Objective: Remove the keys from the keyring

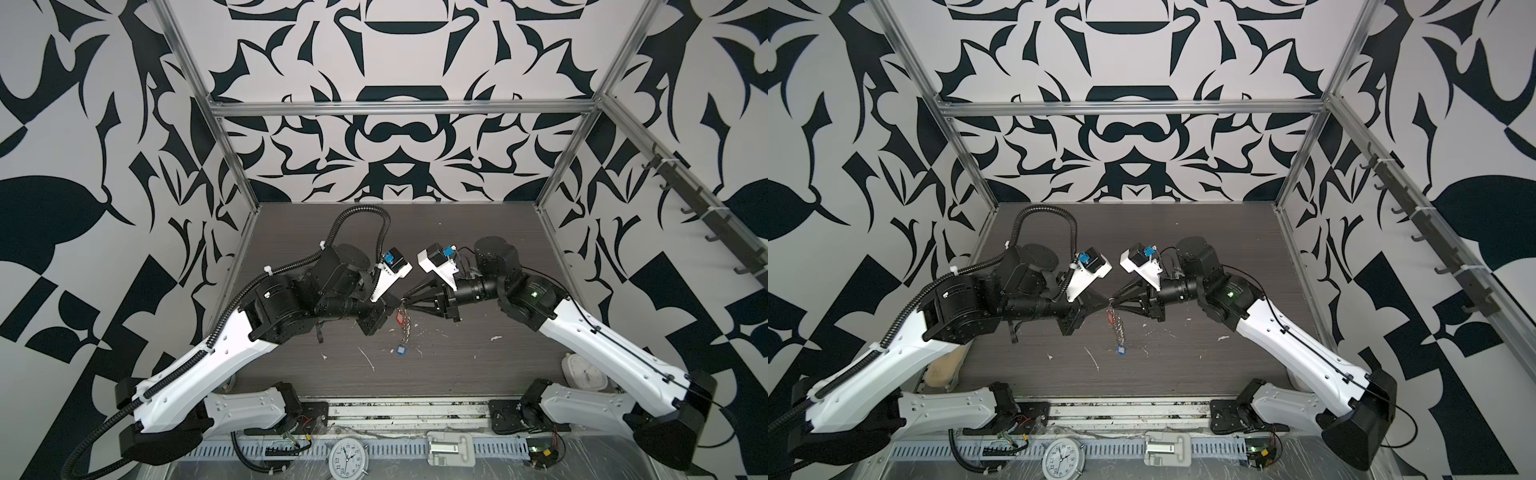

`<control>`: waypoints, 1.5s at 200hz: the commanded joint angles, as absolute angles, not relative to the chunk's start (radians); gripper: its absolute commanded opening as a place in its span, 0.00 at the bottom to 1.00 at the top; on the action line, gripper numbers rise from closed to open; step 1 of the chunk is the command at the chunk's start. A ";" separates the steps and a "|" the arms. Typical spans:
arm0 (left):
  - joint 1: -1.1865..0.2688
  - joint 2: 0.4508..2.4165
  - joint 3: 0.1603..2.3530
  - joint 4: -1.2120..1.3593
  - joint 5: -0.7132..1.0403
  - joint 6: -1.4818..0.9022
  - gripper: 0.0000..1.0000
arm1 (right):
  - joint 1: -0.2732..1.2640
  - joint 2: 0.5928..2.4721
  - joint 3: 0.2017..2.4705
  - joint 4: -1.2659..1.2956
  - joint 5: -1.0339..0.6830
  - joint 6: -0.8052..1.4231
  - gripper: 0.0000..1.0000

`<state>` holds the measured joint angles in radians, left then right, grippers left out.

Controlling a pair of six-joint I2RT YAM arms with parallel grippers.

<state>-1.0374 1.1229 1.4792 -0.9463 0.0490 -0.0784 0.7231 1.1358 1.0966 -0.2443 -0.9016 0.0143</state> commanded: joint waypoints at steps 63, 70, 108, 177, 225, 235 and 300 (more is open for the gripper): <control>-1.042 1.123 1.497 -0.924 0.056 -0.086 0.00 | 0.721 1.142 1.129 -0.181 -0.957 0.043 0.10; -1.042 1.126 1.495 -0.919 0.058 -0.088 0.00 | 0.721 1.143 1.126 -0.173 -0.958 0.046 0.06; -1.043 1.129 1.494 -0.893 0.060 -0.109 0.00 | 0.721 1.130 1.098 -0.109 -0.960 0.077 0.00; -1.043 0.947 1.307 -0.693 -0.174 -0.200 0.43 | 0.721 1.055 1.034 -0.038 -0.855 0.112 0.00; -1.046 0.771 1.031 -0.373 -0.175 -0.225 0.54 | 0.721 1.035 1.016 -0.004 -0.809 0.135 0.00; -1.046 0.773 1.013 -0.349 -0.167 -0.223 0.54 | 0.721 1.034 1.019 -0.004 -0.801 0.138 0.00; -1.047 0.791 0.963 -0.238 -0.043 -0.179 0.55 | 0.720 1.025 1.020 0.001 -0.794 0.152 0.00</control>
<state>-1.0439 0.7853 0.9565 -0.3244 -0.1036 -0.2008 0.7177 1.0527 1.0115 -0.0746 -0.8005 0.1364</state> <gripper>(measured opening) 0.560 0.041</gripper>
